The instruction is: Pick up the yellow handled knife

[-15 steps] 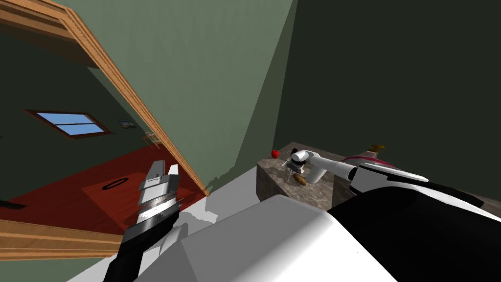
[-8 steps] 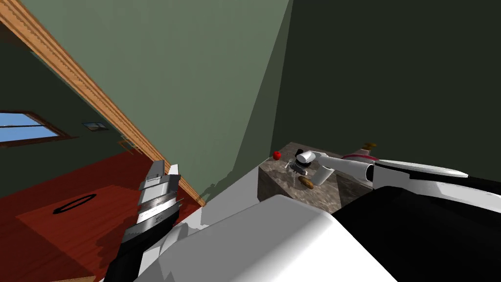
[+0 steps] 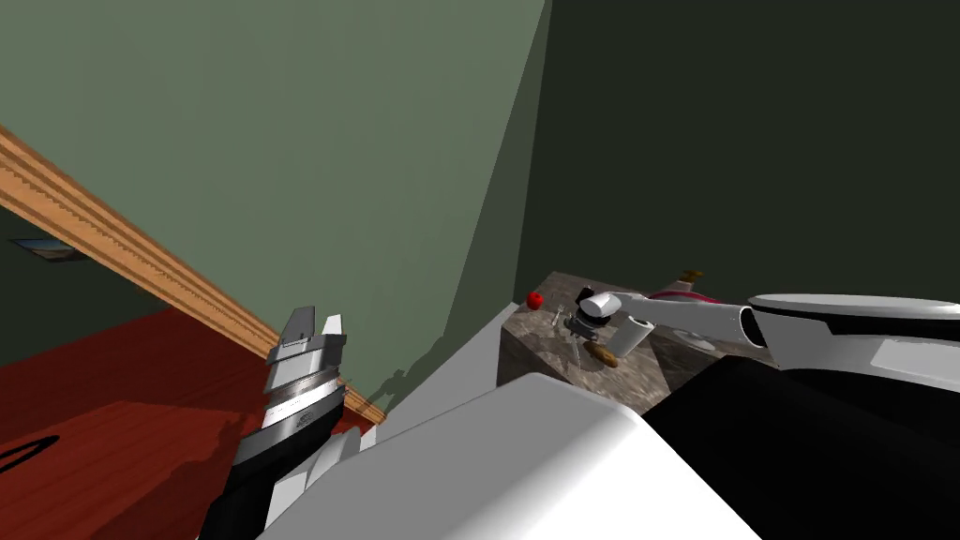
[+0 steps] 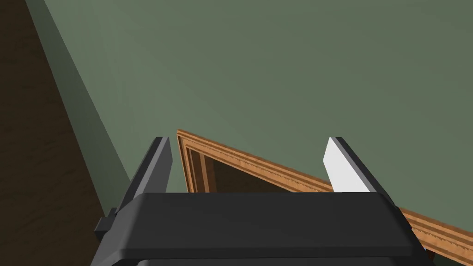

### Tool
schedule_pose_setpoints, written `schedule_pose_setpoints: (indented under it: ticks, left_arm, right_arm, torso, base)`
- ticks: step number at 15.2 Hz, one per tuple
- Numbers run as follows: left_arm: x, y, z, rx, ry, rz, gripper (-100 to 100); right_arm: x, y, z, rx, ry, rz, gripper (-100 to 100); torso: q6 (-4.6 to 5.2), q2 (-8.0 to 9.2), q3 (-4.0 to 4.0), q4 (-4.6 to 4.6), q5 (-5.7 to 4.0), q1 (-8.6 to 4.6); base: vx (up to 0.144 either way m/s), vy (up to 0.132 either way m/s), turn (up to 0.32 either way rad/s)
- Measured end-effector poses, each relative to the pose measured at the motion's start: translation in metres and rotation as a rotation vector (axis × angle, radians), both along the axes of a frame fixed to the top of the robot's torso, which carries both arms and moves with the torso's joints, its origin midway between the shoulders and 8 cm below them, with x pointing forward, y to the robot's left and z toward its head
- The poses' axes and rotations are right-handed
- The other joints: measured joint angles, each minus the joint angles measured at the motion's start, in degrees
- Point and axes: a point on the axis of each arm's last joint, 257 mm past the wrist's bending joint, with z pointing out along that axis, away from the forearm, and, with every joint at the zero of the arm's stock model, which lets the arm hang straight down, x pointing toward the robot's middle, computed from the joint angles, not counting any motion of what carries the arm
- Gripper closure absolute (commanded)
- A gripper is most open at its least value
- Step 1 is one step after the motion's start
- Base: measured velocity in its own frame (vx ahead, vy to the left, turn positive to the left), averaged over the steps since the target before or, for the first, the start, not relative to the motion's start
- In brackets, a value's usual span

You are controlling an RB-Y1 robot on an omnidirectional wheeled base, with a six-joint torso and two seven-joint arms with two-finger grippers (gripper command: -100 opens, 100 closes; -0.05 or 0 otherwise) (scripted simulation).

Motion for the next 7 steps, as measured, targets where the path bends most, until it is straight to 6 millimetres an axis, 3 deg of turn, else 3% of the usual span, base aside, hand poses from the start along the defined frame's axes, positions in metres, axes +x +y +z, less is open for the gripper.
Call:
schedule_pose_setpoints:
  ticks: [5, 7]
  left_arm:
    - [0.0, 0.0, 0.0, 0.0, 0.0, 0.0, 0]
    - [0.0, 0.0, 0.0, 0.0, 0.0, 0.0, 0]
  right_arm:
    - [-0.029, -0.004, 0.004, 0.007, 0.028, 0.043, 100]
    - [-0.035, -0.008, 0.008, 0.005, 0.026, 0.042, 100]
  torso:
    - [0.09, 0.0, -0.01, -0.03, 0.02, 0.11]
    - [-0.12, 0.0, 0.0, 0.02, 0.04, -0.04]
  base:
    - [0.153, 0.115, -0.179]
    - [0.08, 0.059, -0.001]
